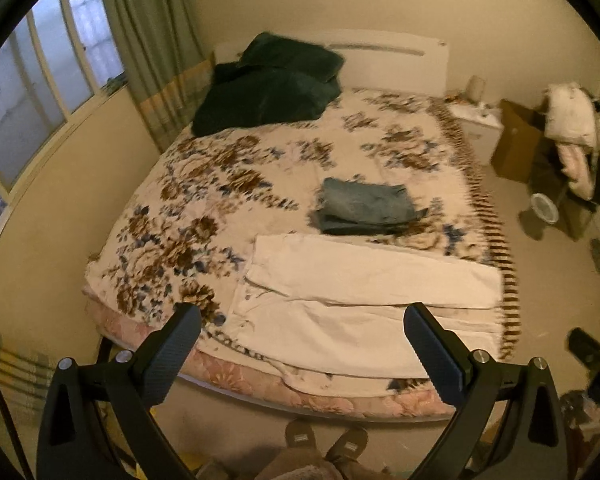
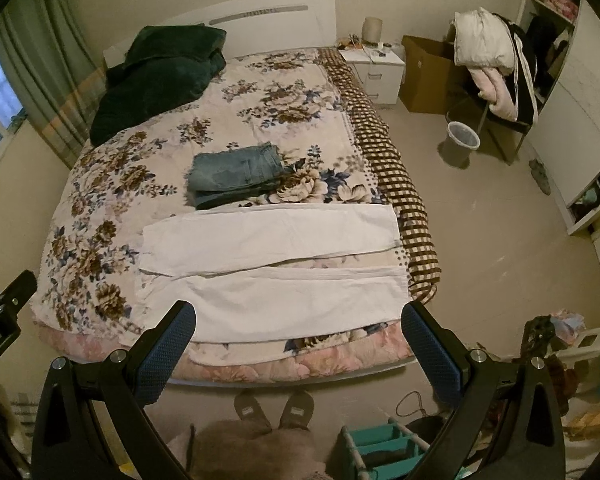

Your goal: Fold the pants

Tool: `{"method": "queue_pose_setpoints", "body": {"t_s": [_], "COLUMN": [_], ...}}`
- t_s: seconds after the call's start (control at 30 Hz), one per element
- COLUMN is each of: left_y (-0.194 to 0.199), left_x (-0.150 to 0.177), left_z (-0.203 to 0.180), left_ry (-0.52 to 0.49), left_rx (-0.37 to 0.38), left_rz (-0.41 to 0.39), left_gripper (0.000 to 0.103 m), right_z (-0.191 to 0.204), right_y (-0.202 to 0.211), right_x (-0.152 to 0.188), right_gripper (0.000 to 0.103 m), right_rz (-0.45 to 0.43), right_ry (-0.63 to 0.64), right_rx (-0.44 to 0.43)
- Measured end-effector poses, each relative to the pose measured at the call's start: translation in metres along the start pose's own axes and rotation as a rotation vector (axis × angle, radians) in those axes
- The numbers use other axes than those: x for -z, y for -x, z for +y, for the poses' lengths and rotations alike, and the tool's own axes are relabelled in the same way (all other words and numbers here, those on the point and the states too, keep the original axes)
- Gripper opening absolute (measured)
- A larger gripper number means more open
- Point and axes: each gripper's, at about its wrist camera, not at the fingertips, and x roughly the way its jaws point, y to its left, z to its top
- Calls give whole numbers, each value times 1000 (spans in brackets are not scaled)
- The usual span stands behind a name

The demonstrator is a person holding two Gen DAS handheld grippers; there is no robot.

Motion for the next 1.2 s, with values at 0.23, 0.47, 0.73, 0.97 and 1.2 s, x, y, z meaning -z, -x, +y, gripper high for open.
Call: {"method": "queue_pose_setpoints", "body": {"t_s": [0.23,0.47,0.73,0.97,1.2], "left_y": [-94,-201,-365,-514,-606], "left_x": [-4,-36,-57,-47,-46], "left_z": [-6,-17,-72,-132,-166], "left_ry": [-41,-108,-456,-741,-827], "left_rx": [-59,-30,-72,-79,-24], "left_rz": [103,184,212,268,366], "left_gripper": [103,103,103,103,97], "right_z": [-14,-5,32,49,51], "right_y": [-124,-258,-437,-618,-732], "right_x": [-33,-64,-93,-121,-129], "right_gripper": [103,103,103,103,95], "right_rz": [76,162,220,350,420], "right_ry": [-19,-23,189,360,569], "right_rx": [57,117,210,256,280]}}
